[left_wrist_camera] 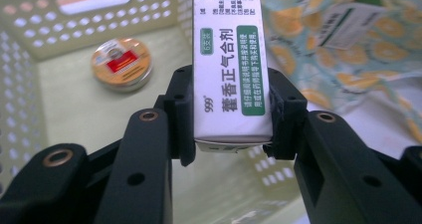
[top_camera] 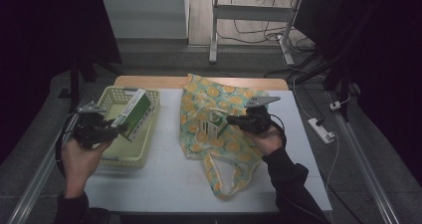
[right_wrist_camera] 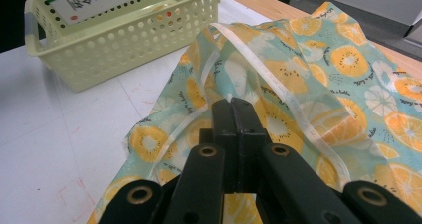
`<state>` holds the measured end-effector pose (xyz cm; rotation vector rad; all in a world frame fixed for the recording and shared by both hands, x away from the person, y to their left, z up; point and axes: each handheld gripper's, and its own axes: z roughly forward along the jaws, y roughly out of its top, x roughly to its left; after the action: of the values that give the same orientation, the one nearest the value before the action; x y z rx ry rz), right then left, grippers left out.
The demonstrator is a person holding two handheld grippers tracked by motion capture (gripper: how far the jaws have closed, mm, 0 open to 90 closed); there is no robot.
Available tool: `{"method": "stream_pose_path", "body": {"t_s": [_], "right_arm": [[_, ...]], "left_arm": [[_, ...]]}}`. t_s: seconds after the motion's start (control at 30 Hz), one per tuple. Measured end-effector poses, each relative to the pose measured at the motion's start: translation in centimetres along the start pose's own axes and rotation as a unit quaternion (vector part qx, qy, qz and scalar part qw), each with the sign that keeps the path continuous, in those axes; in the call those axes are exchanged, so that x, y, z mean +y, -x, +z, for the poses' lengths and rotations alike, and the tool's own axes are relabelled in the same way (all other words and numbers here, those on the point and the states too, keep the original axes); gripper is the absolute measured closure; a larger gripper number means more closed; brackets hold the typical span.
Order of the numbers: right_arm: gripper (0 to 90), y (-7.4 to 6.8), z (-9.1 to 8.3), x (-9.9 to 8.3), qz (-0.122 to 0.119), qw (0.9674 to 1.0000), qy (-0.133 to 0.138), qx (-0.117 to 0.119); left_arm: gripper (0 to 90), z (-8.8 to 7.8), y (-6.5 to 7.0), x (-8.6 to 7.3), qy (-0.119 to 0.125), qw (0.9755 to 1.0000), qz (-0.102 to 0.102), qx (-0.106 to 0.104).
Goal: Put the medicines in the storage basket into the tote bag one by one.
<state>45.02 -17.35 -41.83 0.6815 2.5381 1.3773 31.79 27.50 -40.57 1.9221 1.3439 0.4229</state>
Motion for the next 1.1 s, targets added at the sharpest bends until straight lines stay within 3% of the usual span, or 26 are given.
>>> {"method": "stream_pose_path", "body": {"t_s": [0.27,0.53,0.73,0.97,1.1], "right_arm": [[90.0,0.0,-0.1,0.1,0.001,1.0,0.003,0.0],[90.0,0.0,-0.2,0.1,0.001,1.0,0.005,-0.002],[90.0,0.1,-0.2,0.1,0.002,1.0,0.005,-0.001],[90.0,0.0,-0.2,0.1,0.002,1.0,0.006,0.0],[90.0,0.0,-0.2,0.2,0.003,1.0,0.006,0.002]], "left_arm": [[62.0,0.3,2.9,1.0,-0.005,0.9979,0.037,-0.053],[62.0,2.3,5.2,1.4,-0.042,0.9928,0.06,-0.095],[62.0,3.8,7.1,1.6,-0.064,0.9881,0.078,-0.116],[62.0,6.3,9.8,1.5,-0.091,0.98,0.121,-0.13],[62.0,7.6,10.6,1.4,-0.103,0.9782,0.126,-0.129]]}}
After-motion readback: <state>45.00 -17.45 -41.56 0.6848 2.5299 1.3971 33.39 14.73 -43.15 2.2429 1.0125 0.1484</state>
